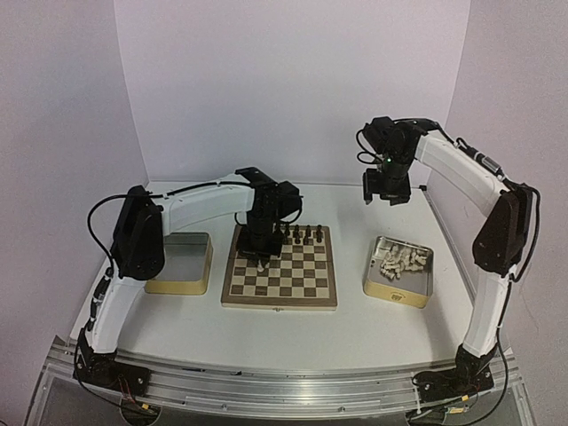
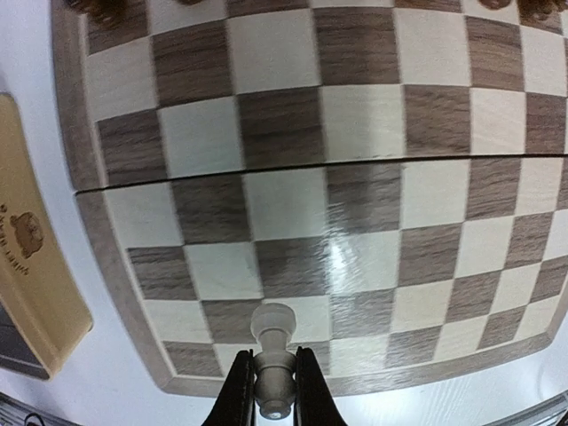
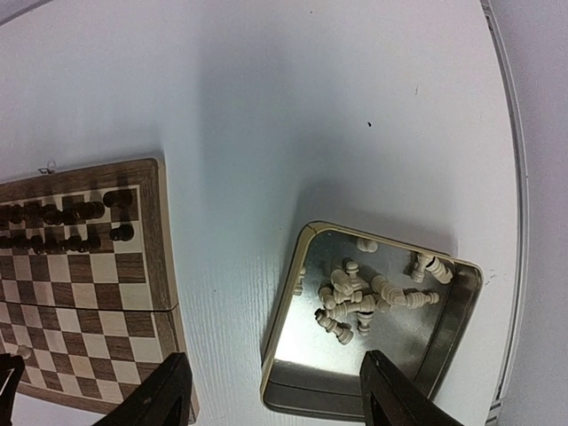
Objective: Set up the chess pieces on the board
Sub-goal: Place the chess piece on the chessboard, then pick up the chess piece from the storage box, then place the chess piece on the chessboard.
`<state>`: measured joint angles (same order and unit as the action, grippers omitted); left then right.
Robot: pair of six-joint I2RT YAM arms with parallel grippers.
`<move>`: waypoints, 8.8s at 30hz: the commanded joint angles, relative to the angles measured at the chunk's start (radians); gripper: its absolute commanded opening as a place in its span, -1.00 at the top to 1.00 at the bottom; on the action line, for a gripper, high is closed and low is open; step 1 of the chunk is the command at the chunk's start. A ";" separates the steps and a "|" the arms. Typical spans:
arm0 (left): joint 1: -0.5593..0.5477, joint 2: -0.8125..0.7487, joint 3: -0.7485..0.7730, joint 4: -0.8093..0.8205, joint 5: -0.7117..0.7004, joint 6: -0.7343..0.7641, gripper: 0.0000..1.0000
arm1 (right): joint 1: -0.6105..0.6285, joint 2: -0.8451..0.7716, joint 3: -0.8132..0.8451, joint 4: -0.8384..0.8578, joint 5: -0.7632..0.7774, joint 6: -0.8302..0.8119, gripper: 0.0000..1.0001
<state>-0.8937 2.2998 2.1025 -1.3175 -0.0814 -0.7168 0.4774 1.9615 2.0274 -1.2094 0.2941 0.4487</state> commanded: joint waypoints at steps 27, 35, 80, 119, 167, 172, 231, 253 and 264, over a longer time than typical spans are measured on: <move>0.052 -0.281 -0.453 0.258 -0.022 -0.007 1.00 | 0.002 0.051 0.071 0.010 -0.024 -0.011 -0.27; 0.052 -0.258 -0.448 0.257 -0.001 -0.003 1.00 | 0.002 0.060 0.083 0.010 -0.025 -0.014 -0.27; 0.052 -0.201 -0.462 0.224 -0.018 -0.009 0.81 | 0.002 0.085 0.105 0.009 -0.034 -0.018 -0.27; 0.048 -0.129 0.102 0.167 0.127 0.141 -0.30 | -0.108 -0.252 -0.557 0.088 -0.141 0.133 -0.32; 0.036 -0.063 0.158 0.229 0.163 0.098 -0.50 | -0.181 0.040 -0.676 0.384 -0.235 -0.232 0.54; 0.038 -0.056 0.166 0.227 0.184 0.103 -0.50 | -0.181 0.003 -0.692 0.382 -0.240 -0.229 1.00; 0.185 -0.034 -0.101 0.738 1.186 -0.210 0.01 | 0.193 -0.173 -0.422 0.374 -0.477 -0.243 1.00; 0.160 0.026 -0.047 0.778 1.221 -0.227 0.41 | 0.199 -0.140 -0.380 0.373 -0.509 -0.250 1.00; 0.151 0.038 -0.032 0.800 1.227 -0.240 0.96 | 0.200 -0.139 -0.381 0.372 -0.496 -0.254 1.00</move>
<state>-0.7322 2.3188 2.0285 -0.5480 1.1267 -0.9535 0.6720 1.8179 1.6104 -0.8547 -0.1901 0.2089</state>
